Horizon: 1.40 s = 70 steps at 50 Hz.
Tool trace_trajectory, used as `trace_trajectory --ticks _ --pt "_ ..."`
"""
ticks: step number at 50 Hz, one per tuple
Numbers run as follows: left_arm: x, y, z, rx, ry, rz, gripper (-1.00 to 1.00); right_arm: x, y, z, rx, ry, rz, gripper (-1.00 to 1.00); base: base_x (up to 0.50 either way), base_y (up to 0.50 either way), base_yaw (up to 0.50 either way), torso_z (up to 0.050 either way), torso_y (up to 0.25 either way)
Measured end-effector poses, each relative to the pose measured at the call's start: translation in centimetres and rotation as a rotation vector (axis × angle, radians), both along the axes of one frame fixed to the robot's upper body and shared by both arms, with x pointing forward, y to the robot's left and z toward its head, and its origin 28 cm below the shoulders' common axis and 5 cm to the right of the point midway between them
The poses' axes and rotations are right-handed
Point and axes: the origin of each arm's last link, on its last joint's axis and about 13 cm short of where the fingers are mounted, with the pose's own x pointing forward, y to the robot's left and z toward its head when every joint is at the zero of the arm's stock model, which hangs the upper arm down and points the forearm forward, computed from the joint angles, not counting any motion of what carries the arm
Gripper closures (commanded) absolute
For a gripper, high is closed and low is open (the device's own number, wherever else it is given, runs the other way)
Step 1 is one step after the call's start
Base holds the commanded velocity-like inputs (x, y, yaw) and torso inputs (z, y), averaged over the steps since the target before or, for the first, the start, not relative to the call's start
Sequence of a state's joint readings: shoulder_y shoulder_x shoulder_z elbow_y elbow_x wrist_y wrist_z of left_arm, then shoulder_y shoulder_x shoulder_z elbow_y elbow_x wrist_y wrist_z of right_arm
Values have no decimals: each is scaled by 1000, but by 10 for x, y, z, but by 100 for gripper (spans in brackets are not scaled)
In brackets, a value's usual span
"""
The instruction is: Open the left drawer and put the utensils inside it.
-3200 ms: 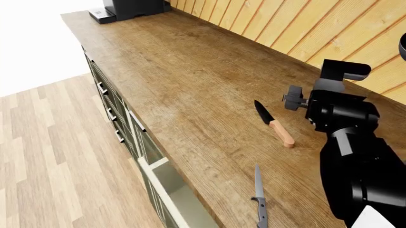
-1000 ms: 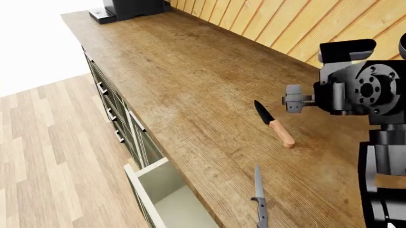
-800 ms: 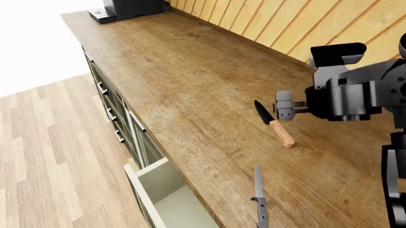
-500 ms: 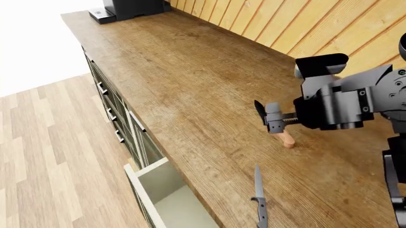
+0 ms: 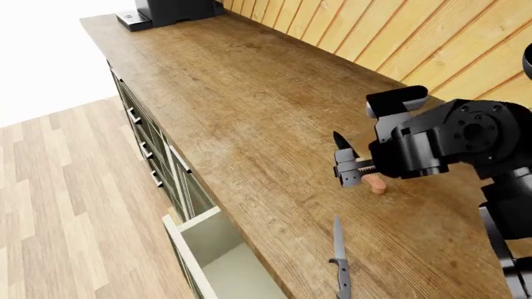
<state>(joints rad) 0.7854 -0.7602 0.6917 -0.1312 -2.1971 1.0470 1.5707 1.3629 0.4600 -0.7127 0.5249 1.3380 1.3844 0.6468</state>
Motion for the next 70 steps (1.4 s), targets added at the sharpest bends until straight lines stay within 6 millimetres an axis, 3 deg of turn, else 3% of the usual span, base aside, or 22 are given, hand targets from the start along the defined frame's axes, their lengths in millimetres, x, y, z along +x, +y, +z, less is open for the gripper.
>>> trace_trajectory --ticks 6,17,18,51,61,70 --pt "0 0 0 -1 0 1 -100 7 -1 -12 -1 22 9 -100 0 0 0 0 0" --pt "0 0 0 -1 0 2 -100 15 -2 -15 43 21 46 -100 1 3 2 0 0" --pt "0 0 0 -1 0 2 -100 15 -2 -15 45 21 47 100 0 0 3 0 0" --pt "1 -1 1 -8 -3 9 -100 12 -3 -24 45 -49 18 100 1 1 0 0 0" --pt "1 0 1 -9 1 10 -100 -18 10 6 11 -95 41 100 0 0 0 0 0" --pt "1 0 1 -11 4 12 -100 -61 26 31 -29 -165 120 100 0 0 0 0 0"
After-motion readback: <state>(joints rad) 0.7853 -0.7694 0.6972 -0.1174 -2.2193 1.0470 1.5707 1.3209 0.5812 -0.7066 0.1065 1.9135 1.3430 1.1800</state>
